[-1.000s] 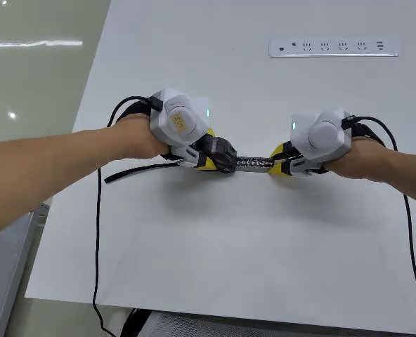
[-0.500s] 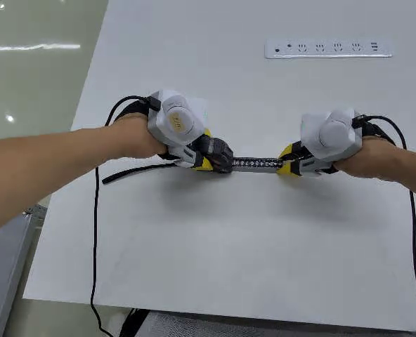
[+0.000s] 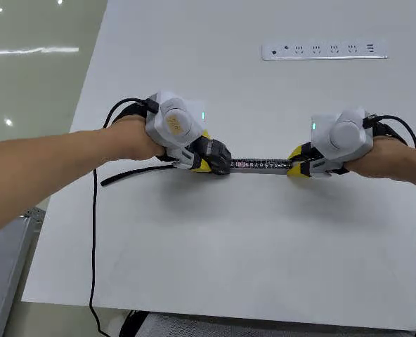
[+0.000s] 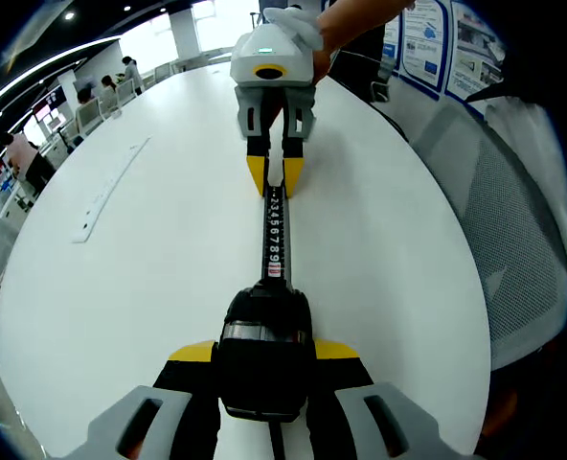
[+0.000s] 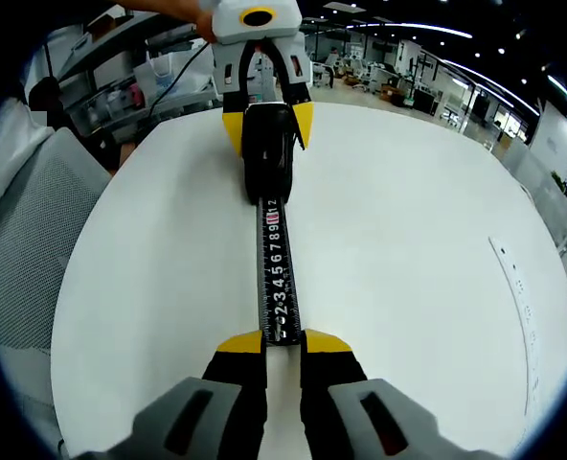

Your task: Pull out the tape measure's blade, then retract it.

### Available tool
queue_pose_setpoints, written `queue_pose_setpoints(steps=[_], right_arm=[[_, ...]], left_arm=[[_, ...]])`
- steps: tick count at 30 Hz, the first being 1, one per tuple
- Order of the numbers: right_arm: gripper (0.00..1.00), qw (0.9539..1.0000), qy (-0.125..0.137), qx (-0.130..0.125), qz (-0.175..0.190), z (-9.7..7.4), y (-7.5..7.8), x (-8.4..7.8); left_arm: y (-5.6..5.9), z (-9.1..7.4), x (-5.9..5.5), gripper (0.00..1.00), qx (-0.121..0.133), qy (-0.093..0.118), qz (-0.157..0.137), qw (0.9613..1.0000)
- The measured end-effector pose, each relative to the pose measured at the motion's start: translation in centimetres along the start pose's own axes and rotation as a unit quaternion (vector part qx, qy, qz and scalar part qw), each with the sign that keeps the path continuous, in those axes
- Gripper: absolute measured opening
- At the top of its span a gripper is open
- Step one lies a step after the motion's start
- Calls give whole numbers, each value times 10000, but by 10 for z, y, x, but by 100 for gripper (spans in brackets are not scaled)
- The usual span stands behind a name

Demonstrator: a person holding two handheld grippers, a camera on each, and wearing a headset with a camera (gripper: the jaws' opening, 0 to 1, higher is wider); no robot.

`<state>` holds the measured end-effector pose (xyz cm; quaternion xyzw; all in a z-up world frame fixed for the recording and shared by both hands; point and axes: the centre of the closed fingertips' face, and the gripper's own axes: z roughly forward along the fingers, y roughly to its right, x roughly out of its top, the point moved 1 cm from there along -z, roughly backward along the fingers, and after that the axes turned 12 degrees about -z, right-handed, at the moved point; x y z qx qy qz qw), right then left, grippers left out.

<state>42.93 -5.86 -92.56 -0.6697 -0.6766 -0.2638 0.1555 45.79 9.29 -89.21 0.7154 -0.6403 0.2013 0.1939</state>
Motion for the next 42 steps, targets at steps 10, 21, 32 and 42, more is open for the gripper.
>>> queue_pose_setpoints(steps=[10,21,32,42], right_arm=[[11,9999,-80,-2,78,-10,-3,-14],[11,9999,-132,-18,103,-18,-5,-27],[11,9997,-193,-37,151,-31,-8,-41],[11,9995,-223,-45,208,-42,-10,-54]], left_arm=[[0,0,0,31,-1,-27,17,10000],[0,1,0,31,-11,-48,33,10000],[0,1,0,31,-22,-57,40,10000],[0,1,0,32,-19,-61,32,10000]])
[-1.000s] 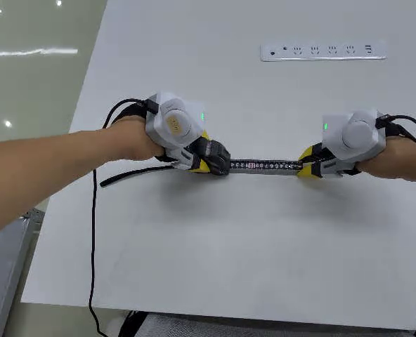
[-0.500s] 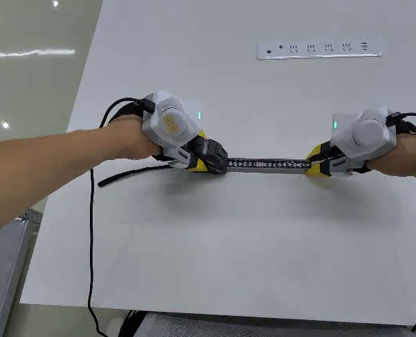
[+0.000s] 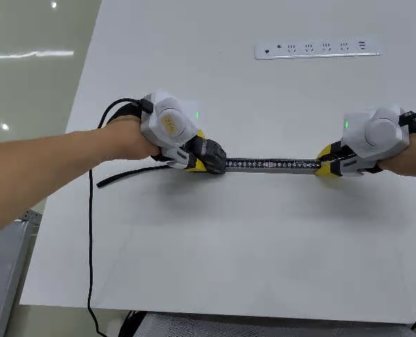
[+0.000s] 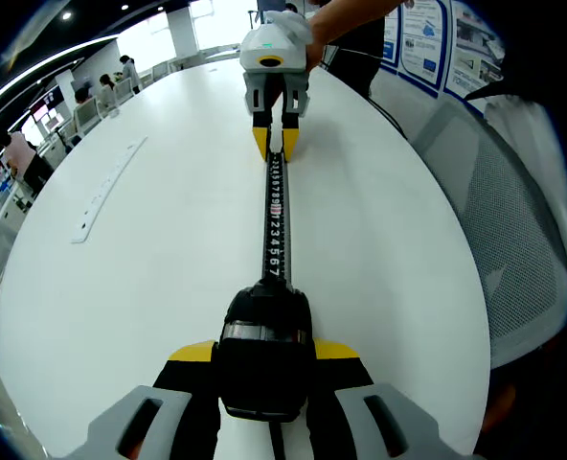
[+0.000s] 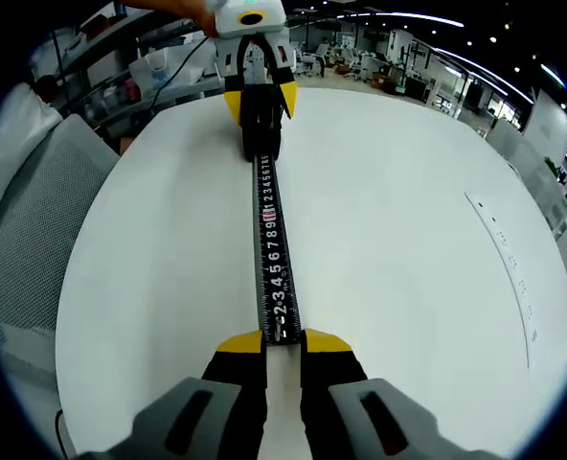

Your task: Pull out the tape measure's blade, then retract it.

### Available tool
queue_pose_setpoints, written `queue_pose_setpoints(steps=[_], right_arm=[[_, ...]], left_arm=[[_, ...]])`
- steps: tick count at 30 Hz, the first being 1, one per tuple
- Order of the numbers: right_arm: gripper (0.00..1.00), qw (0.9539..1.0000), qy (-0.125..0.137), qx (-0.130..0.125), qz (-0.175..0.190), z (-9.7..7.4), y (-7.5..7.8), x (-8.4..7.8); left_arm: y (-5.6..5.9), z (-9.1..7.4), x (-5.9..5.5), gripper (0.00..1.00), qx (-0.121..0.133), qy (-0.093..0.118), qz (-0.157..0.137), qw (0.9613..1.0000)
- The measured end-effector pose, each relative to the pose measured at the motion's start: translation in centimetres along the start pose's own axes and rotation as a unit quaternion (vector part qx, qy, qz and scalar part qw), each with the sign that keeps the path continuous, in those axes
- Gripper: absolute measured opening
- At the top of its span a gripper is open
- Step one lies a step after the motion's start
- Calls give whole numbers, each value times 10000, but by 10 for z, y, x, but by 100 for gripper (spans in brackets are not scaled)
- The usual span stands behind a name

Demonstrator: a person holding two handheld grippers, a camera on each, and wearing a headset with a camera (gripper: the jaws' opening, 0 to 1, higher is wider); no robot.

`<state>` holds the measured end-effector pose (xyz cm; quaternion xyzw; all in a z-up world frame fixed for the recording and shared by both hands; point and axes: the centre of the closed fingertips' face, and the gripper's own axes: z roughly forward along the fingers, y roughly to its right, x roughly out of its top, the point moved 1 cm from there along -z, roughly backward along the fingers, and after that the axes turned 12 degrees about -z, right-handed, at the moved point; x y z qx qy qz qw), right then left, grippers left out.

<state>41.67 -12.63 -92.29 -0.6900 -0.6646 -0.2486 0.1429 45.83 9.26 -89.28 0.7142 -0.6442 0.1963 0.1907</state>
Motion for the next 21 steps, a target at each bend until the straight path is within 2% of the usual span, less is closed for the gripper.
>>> queue_pose_setpoints(steps=[21], right_arm=[[11,9999,-39,-66,93,-24,-4,-22]], left_arm=[[0,1,1,31,6,-28,-6,10000]])
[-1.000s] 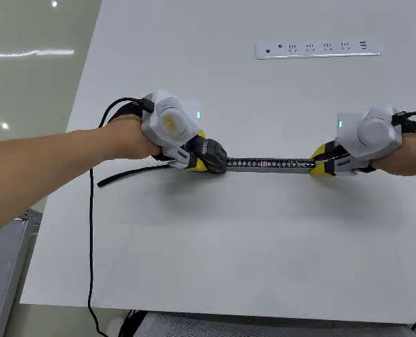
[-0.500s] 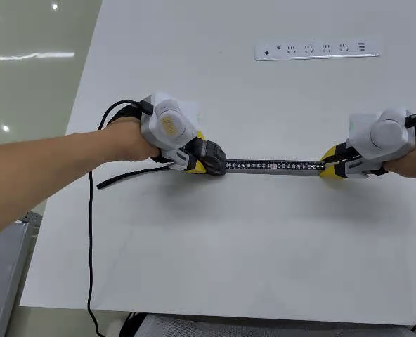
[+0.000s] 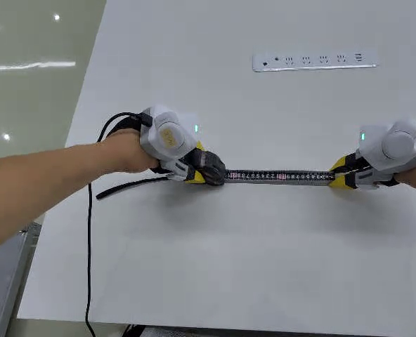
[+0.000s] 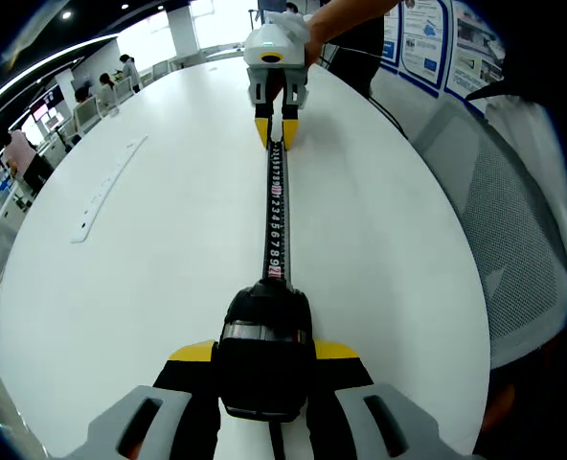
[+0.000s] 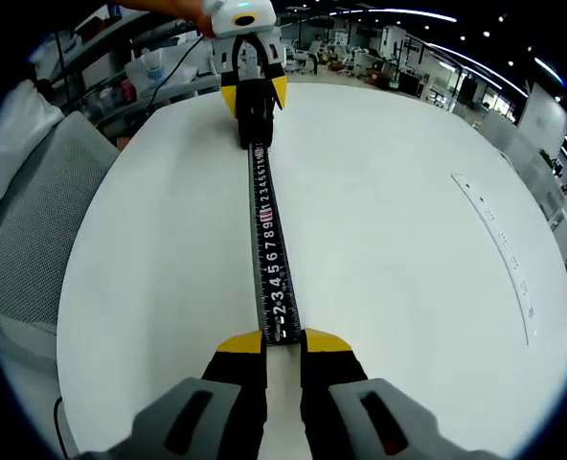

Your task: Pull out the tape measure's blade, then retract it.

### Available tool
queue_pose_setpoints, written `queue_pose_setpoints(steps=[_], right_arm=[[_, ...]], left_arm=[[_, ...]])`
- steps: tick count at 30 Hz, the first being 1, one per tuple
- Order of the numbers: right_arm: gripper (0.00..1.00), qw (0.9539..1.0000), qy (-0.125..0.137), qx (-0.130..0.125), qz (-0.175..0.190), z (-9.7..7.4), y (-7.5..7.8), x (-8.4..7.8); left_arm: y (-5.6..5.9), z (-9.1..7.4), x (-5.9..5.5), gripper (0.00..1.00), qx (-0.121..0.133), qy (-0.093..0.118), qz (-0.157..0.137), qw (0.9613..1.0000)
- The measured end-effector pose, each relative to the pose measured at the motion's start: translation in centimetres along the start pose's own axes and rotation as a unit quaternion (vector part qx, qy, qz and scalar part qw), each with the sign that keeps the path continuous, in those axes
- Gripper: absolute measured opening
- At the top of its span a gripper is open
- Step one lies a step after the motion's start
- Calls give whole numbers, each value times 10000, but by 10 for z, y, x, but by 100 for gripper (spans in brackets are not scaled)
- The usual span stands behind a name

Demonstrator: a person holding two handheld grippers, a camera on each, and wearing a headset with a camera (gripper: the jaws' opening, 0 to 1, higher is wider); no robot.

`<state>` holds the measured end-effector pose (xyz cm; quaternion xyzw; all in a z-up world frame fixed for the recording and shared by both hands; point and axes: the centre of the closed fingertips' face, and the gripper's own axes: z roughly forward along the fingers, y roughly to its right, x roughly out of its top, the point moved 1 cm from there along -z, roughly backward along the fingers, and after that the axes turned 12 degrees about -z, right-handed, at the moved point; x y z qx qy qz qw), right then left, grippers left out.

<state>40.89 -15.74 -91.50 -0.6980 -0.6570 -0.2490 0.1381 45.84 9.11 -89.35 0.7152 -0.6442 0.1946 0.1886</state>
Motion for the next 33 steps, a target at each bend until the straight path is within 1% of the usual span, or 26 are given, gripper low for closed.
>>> queue_pose_setpoints(steps=[3,10,11,15,17,20,24,27,33], right_arm=[[11,10000,-17,5,38,-2,-1,-4],[11,10000,-22,7,42,-3,-2,-5],[11,10000,-51,17,36,-3,-2,-10],[12,9999,-68,18,77,0,0,-10],[12,9998,-96,41,142,2,0,-10],[13,9998,-135,80,147,3,0,-9],[13,9997,-217,83,30,5,1,-9],[14,9997,-236,78,59,6,2,-8],[15,9994,-341,72,-20,8,3,-7]], left_arm=[[0,0,0,31,-3,-1,7,10000],[0,0,0,31,-3,2,8,10000],[0,0,0,31,-10,6,13,10000],[0,1,1,32,-4,24,9,10000],[-1,2,0,32,9,27,4,10000],[-2,3,0,32,4,44,30,10000],[-3,4,-1,32,26,28,58,10000],[-4,4,-2,32,34,37,44,10000],[-5,5,-2,33,25,47,39,10000]])
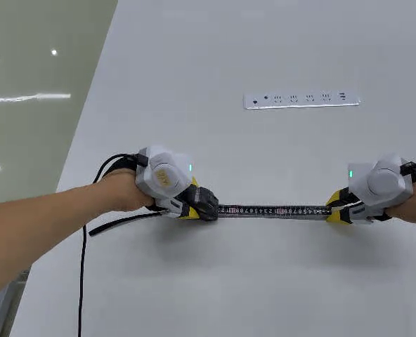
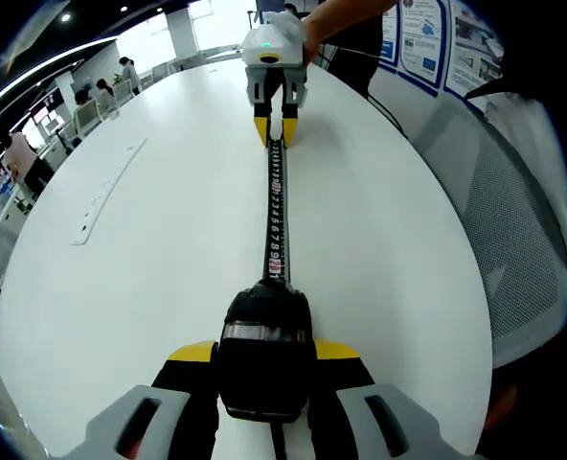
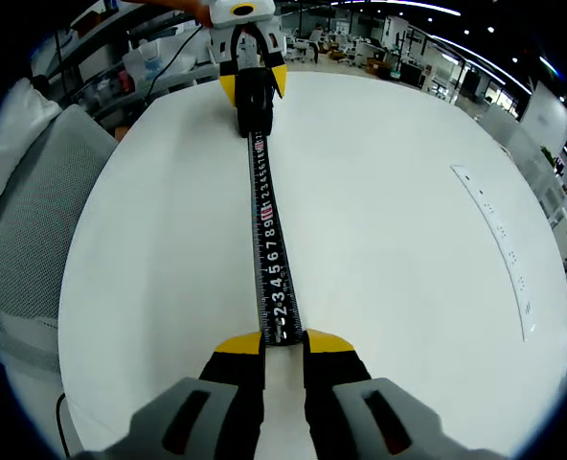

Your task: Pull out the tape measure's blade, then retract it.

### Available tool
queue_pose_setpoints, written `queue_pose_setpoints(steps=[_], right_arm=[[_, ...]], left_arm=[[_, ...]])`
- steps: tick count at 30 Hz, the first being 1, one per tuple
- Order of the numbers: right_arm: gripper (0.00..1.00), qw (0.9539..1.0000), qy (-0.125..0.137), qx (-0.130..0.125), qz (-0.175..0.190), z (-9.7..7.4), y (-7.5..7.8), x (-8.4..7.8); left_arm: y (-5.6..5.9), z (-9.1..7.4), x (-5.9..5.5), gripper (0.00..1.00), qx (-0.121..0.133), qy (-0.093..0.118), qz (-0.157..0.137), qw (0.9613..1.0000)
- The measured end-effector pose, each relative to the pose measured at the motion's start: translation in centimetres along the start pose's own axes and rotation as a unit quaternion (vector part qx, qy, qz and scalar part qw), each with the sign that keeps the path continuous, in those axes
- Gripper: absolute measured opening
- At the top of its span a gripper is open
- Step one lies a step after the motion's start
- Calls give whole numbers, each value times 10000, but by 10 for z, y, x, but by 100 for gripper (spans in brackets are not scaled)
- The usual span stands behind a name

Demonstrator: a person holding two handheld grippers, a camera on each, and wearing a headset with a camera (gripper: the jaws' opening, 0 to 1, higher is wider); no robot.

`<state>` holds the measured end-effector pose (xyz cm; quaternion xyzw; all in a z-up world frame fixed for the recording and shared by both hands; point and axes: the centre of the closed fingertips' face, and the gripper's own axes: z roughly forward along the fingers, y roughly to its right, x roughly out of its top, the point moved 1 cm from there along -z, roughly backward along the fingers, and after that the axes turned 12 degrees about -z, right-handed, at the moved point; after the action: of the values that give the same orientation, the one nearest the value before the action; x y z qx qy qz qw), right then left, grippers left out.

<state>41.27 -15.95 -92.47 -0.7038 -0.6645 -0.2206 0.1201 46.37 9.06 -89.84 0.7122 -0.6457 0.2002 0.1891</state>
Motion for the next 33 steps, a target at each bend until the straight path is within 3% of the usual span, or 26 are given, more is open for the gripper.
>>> queue_pose_setpoints(steps=[20,33], right_arm=[[17,9997,-140,-146,-99,1,4,0],[19,9989,-123,-372,252,-1,1,5]], left_arm=[[0,0,-1,35,81,-2,-158,9998],[0,-7,1,43,225,129,-445,9987]])
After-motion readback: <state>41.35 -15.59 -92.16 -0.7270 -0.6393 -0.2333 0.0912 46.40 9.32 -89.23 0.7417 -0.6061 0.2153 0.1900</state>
